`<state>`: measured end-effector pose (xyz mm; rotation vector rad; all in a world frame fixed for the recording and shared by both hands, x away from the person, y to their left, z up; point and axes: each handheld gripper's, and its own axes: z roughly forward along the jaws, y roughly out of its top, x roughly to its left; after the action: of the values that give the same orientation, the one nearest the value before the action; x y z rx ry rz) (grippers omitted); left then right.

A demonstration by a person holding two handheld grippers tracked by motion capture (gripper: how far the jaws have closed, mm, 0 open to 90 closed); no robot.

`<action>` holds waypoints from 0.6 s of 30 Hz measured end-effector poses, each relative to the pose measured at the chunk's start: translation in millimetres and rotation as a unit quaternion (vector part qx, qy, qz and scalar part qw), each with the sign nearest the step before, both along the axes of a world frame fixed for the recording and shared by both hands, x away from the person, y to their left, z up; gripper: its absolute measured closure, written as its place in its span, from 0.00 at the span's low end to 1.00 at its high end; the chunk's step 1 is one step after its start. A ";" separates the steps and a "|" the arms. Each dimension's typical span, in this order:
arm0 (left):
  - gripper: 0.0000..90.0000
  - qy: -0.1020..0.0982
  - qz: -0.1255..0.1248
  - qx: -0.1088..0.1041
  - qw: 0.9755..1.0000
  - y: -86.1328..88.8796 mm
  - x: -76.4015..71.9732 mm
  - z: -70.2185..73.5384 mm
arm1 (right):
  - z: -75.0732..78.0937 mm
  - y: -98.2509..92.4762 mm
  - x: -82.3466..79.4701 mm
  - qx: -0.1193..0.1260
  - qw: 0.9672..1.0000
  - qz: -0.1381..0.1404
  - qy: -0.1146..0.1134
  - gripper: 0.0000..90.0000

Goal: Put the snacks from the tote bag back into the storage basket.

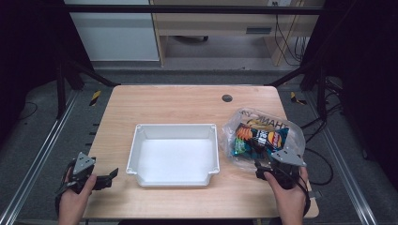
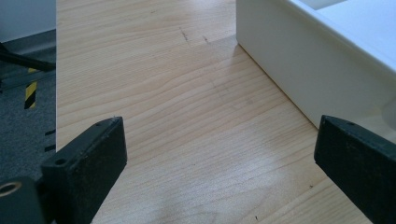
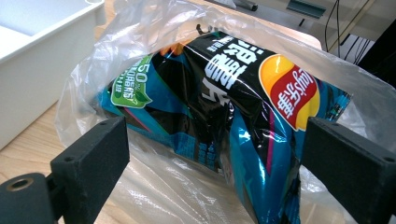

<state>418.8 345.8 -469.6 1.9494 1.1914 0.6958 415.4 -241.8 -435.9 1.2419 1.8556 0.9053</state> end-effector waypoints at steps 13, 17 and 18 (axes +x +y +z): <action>0.02 -0.006 0.004 -0.009 1.000 3.4 -1.5 1.4 | 0.4 -7.8 -1.1 0.003 1.000 -0.015 -0.004 0.09; 0.02 -0.019 0.008 -0.015 1.000 5.2 -4.5 4.5 | 2.1 -10.3 -2.3 0.003 1.000 -0.019 -0.009 0.08; 0.02 -0.022 0.009 -0.015 1.000 5.5 -5.1 5.0 | 3.0 -11.0 -2.6 0.002 1.000 -0.020 -0.010 0.08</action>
<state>413.7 351.3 -464.7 1.8922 1.1873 0.7227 412.8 -252.8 -432.9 1.2633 1.8076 0.8981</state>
